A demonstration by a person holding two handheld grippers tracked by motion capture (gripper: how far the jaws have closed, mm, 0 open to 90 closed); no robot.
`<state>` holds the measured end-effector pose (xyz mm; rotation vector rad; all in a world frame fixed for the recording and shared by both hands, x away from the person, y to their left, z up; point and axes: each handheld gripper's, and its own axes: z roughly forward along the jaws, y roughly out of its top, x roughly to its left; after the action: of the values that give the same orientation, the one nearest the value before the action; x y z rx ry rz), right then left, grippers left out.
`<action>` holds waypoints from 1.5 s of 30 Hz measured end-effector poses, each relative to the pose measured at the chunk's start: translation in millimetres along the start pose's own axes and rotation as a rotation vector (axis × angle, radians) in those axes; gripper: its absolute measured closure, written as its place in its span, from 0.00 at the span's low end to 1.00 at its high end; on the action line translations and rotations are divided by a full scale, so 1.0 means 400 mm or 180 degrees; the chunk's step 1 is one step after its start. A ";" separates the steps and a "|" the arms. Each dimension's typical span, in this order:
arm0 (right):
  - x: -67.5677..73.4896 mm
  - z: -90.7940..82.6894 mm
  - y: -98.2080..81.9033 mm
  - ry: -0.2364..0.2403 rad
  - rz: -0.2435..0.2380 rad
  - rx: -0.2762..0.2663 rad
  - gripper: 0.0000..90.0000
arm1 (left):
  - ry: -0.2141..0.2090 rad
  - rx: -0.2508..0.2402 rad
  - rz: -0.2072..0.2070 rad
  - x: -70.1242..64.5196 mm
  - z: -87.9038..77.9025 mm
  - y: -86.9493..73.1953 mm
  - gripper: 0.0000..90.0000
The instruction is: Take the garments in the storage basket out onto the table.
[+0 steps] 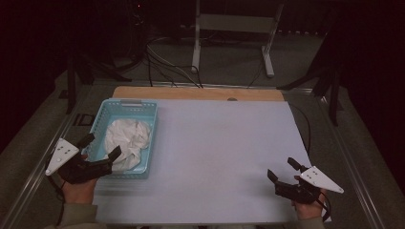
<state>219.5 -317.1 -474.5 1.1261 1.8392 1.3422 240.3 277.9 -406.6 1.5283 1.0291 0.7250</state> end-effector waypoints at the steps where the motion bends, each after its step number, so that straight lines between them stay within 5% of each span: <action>1: 0.000 0.000 0.000 0.0000 0.0000 0.0000 0.13 | 0.0000 0.0000 0.0000 0.000 0.000 0.000 0.01; 15: 0.000 0.001 0.000 0.0005 0.0013 -0.0006 0.15 | 0.0013 0.0138 0.0109 0.013 0.039 0.033 0.01; 45: 0.000 0.001 0.000 -0.0037 0.0033 -0.0015 0.11 | 0.0070 0.0371 0.0097 0.052 0.117 0.054 0.00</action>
<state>219.8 -316.9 -474.6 1.1402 1.8232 1.3424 294.9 275.3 -397.1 1.6424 1.0826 0.7148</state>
